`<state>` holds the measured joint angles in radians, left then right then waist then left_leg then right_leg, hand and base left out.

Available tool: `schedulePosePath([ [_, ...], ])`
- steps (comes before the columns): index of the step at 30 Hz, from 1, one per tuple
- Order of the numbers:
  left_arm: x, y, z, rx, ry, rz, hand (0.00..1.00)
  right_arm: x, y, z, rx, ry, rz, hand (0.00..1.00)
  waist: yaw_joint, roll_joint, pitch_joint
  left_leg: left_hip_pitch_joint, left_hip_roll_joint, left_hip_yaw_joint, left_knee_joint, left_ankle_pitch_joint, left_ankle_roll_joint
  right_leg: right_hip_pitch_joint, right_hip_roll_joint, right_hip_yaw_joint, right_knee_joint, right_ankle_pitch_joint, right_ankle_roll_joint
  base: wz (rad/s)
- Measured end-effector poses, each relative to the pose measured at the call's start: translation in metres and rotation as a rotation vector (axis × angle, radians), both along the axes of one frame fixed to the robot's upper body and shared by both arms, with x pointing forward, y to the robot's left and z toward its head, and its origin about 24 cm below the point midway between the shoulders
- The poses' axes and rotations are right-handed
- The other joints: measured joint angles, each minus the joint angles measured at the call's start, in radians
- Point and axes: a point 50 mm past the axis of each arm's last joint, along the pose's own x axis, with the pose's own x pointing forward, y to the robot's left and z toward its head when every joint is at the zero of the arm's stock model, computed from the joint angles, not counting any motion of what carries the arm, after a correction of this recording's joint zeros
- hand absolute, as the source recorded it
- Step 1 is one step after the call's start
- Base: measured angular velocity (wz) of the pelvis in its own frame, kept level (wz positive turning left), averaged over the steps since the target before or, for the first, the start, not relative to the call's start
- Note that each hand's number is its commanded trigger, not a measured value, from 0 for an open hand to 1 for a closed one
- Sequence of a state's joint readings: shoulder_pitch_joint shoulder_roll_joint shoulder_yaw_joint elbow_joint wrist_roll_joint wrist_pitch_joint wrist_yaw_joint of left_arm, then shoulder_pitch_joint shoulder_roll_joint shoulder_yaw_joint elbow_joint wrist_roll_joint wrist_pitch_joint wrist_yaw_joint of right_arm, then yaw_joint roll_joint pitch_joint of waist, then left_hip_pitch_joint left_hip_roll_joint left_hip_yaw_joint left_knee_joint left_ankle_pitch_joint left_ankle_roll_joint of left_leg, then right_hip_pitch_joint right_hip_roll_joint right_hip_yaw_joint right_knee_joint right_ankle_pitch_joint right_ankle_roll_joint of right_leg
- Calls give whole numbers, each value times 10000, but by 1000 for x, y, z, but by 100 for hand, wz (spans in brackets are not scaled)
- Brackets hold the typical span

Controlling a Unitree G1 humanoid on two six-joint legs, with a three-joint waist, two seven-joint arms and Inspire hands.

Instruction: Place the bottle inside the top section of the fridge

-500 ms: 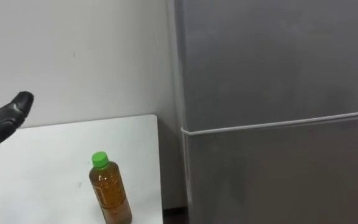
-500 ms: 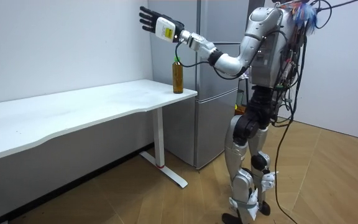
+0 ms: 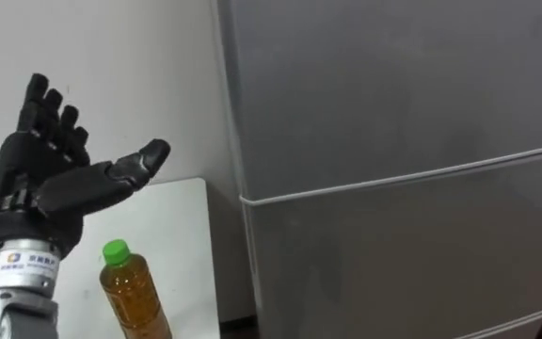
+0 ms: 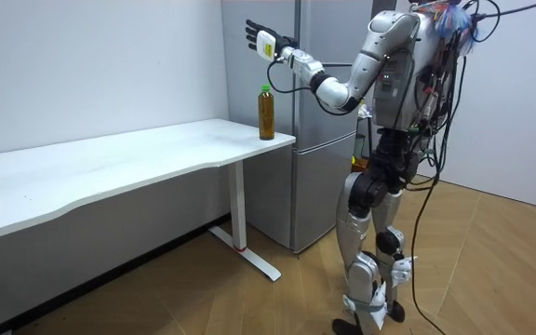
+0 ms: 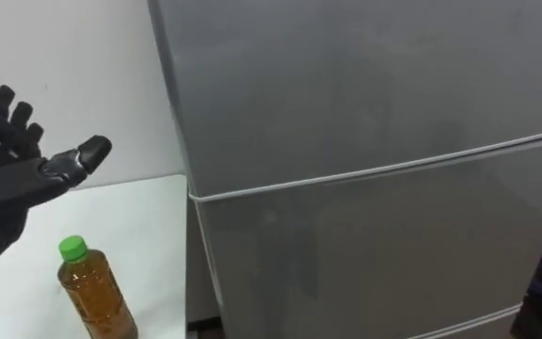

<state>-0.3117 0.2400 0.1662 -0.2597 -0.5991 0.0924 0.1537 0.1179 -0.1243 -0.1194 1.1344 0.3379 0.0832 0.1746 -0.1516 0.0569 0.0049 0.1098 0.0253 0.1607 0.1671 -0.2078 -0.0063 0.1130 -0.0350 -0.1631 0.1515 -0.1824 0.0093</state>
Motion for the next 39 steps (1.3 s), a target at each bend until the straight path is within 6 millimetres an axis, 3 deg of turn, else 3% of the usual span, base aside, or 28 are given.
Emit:
schedulePosePath([
  [5,3,-10,1,-382,62,-1082,0,1,-1,0,-141,59,112,0,-87,109,-72,64,3,136,0,1,-1,-57,6,152,4,-1,-1,-9],
  [13,7,-31,-6,-773,507,-2210,0,7,2,0,-25,243,133,0,-142,-52,35,27,9,247,-6,1,-1,-86,13,242,10,-1,-1,-3],
  [22,5,-50,-2,-1043,373,-3443,0,9,3,1,-56,237,431,0,-122,-23,13,-108,9,280,-10,1,-1,-215,14,237,9,1,-1,0],
  [39,-1,-60,5,-1693,61,-4404,0,12,2,2,-257,158,899,0,-95,7,-61,-101,10,270,-11,1,-1,-244,10,241,62,7,-6,0],
])
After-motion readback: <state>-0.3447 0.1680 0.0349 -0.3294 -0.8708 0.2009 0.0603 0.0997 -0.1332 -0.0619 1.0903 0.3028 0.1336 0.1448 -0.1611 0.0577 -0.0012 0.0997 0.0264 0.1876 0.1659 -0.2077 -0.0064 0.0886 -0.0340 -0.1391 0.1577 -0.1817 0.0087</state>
